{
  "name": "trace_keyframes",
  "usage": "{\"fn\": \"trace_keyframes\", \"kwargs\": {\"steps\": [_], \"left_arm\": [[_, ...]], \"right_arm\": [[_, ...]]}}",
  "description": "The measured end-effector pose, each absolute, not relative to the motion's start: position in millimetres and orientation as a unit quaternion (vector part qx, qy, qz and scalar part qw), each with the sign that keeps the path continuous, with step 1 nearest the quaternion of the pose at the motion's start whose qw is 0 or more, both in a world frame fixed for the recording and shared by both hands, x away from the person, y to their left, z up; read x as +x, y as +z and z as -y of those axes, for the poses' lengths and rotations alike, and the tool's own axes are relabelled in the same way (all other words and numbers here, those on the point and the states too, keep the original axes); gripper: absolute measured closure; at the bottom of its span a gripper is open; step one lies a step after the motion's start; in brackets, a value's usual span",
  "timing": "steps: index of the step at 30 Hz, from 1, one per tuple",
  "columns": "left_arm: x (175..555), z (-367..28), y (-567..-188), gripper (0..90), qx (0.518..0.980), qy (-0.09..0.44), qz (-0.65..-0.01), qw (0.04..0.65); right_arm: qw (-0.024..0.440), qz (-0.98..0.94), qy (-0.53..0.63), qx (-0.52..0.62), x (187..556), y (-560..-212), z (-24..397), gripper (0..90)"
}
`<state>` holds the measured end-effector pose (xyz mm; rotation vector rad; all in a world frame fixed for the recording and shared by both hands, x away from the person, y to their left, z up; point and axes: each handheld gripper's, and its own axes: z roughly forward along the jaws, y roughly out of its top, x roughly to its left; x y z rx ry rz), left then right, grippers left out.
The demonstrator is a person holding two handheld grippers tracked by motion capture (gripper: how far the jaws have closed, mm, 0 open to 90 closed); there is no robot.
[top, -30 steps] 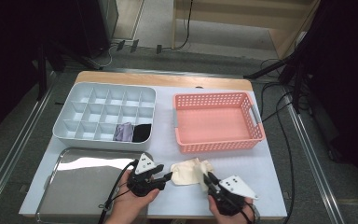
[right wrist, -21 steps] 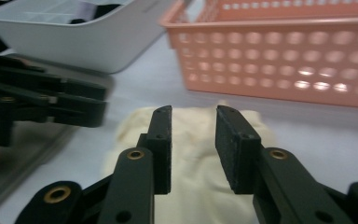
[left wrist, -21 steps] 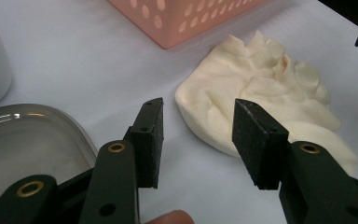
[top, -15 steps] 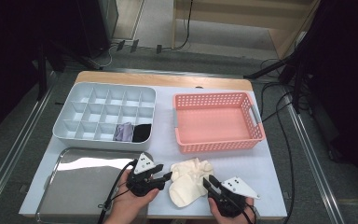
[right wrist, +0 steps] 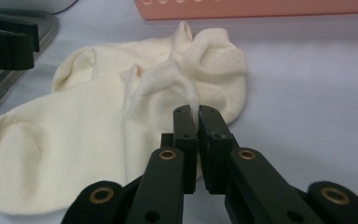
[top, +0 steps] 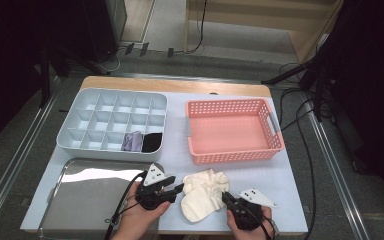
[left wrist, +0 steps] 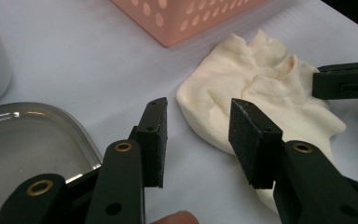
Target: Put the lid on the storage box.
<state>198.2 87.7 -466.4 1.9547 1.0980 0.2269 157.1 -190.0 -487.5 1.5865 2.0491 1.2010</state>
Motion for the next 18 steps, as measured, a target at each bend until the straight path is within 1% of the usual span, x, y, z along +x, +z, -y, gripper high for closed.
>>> {"fn": "trace_keyframes", "kwargs": {"steps": [2,3,6,9,11,14,16,17,18], "left_arm": [[199,-88,-467,58.6,0.783,0.091,-0.440,0.429],[199,-87,-467,58.7,0.784,0.090,-0.440,0.428],[199,-85,-469,58.5,0.787,0.092,-0.437,0.425],[199,-81,-470,59.3,0.787,0.096,-0.439,0.422],[199,-79,-472,60.1,0.789,0.098,-0.440,0.417],[200,-75,-472,64.0,0.791,0.089,-0.443,0.412],[199,-71,-473,65.3,0.794,0.090,-0.440,0.409],[200,-69,-474,65.5,0.796,0.092,-0.440,0.406],[200,-68,-475,65.9,0.797,0.089,-0.441,0.402]], "right_arm": [[0.143,-0.710,0.413,0.553,154,-486,194,87.9],[0.145,-0.708,0.417,0.551,152,-485,196,86.5],[0.161,-0.688,0.436,0.557,153,-479,204,76.3],[0.157,-0.672,0.452,0.565,164,-479,209,75.3],[0.172,-0.676,0.441,0.564,175,-483,208,71.7],[0.162,-0.684,0.430,0.566,189,-492,204,69.2],[0.165,-0.694,0.413,0.566,193,-495,199,70.7],[0.164,-0.694,0.415,0.565,193,-494,199,74.2],[0.154,-0.697,0.415,0.564,193,-494,198,78.5]]}}
